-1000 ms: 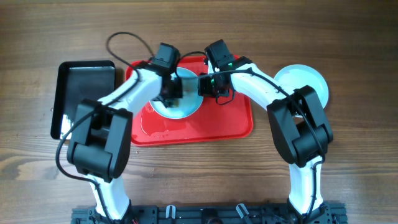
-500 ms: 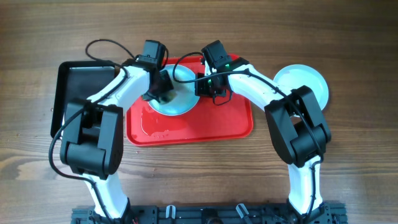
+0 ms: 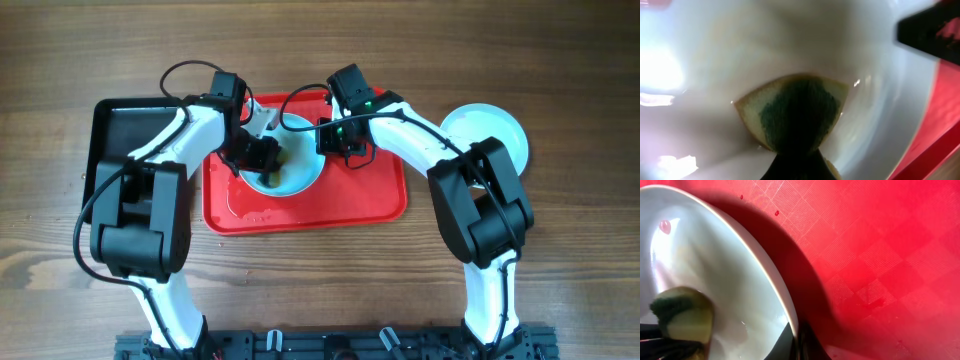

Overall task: Clean dirty plates on tray and stack at the side
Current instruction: 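Scrub the last light-blue plate with the sponge in left gripper, then lift the last plate with right gripper and stack it on the pile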

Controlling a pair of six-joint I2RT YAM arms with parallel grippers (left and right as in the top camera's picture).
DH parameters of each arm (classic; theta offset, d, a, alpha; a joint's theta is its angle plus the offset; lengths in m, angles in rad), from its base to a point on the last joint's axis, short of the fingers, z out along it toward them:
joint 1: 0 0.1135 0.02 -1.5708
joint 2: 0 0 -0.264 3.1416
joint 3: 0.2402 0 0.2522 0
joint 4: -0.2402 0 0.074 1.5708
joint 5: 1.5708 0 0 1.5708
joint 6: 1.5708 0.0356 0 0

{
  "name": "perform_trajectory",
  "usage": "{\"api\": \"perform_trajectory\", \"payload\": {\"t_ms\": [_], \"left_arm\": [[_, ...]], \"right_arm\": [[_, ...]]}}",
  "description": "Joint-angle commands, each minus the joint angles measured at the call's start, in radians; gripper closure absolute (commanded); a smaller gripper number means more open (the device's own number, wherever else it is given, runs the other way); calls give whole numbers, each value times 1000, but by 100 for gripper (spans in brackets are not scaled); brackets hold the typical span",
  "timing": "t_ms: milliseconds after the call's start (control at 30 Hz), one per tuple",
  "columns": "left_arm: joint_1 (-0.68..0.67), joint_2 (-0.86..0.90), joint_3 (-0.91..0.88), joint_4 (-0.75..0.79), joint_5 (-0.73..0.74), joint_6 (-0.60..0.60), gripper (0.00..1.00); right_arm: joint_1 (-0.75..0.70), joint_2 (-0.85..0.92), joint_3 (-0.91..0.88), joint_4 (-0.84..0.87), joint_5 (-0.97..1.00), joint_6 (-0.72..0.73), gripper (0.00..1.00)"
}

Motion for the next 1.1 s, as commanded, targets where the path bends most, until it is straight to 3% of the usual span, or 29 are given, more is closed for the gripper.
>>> {"api": "perform_trajectory", "payload": {"t_ms": [0, 133, 200, 233, 333, 433, 567, 667, 733, 867, 933, 1067], "left_arm": [[-24, 51, -27, 139, 95, -85, 96], [-24, 51, -27, 354, 24, -317, 96], [-24, 51, -26, 433, -197, -494, 96], [-24, 51, -26, 439, -267, -523, 96], [-24, 48, -23, 362, -572, -627, 96], [-24, 34, -23, 190, -706, -675, 96], [-25, 15, -23, 7, -628, -662, 96], [-24, -19, 13, -71, -307, -475, 96], [-24, -34, 94, -132, -180, -412, 96], [-11, -45, 344, -224, -166, -408, 96], [6, -45, 426, -225, -167, -409, 96], [58, -40, 444, -253, -235, -447, 96]], "right_arm": [[3, 53, -19, -12, 60, 5, 96], [3, 53, -19, -18, 60, 5, 95], [3, 53, -19, -21, 60, 5, 95], [3, 53, -19, -21, 60, 5, 95], [3, 53, -19, -21, 61, 5, 95], [3, 53, -19, -20, 65, 5, 95], [3, 53, -19, -21, 67, 5, 95], [3, 53, -19, -31, 67, 5, 95], [3, 53, -19, -50, 66, 4, 95], [3, 53, -19, -117, 61, -10, 96], [3, 51, -19, -151, 8, -84, 96], [3, -33, -17, -246, 50, -134, 96]]}}
